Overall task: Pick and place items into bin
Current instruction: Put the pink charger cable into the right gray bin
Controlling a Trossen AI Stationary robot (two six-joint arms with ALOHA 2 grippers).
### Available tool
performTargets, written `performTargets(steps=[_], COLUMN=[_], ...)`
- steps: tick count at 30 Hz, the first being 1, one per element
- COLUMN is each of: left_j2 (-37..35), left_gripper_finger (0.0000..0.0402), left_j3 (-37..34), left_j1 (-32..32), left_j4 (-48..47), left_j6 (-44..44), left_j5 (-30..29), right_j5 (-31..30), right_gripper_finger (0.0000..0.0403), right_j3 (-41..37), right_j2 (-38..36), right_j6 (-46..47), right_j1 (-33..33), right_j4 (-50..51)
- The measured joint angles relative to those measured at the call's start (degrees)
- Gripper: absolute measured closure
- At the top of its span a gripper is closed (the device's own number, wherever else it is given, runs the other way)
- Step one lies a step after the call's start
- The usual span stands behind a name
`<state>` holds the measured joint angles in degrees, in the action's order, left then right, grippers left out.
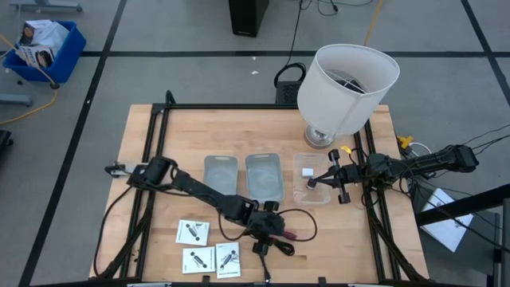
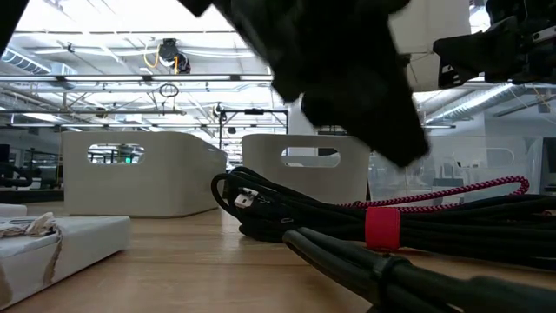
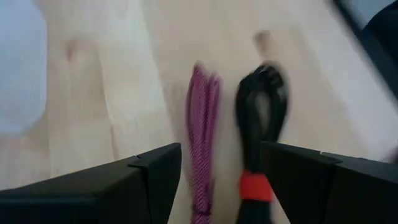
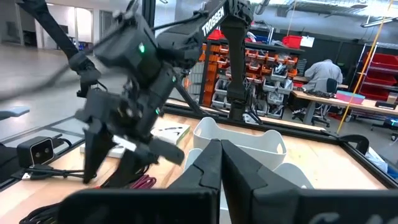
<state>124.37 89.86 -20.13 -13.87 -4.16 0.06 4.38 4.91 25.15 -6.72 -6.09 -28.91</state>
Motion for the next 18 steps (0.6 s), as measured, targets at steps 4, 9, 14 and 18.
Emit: performTargets(steps=[4,9,14,18], left_j2=[1.0,1.0,1.1,1.1], left_gripper_finger=[0.0176,0.0176,0.0176,0.0176], left_j3=[0.0,-2.2,-2.2,-2.2], left_j1=[0.3,0.2,0.3,0.1], left_j4=[-0.2,-0.1,0.3,0.3], left_j6=[-0.5,-1.1,-0.9,-0.7], left_j5=[1.2,-0.1,-0.7,-2.5], right_j5=[0.0,0.0,0.0,0.0], right_gripper_finger=[0.0401,0.0401,0.0401,0.0401], right_j3=[0.0,0.0,0.0,0.0], right_j2=[0.0,0.0,0.0,0.0], right_j6=[0.0,0.0,0.2,0.2], right_j1=[0.0,0.0,0.0,0.0], right_j4=[0.0,0.0,0.0,0.0])
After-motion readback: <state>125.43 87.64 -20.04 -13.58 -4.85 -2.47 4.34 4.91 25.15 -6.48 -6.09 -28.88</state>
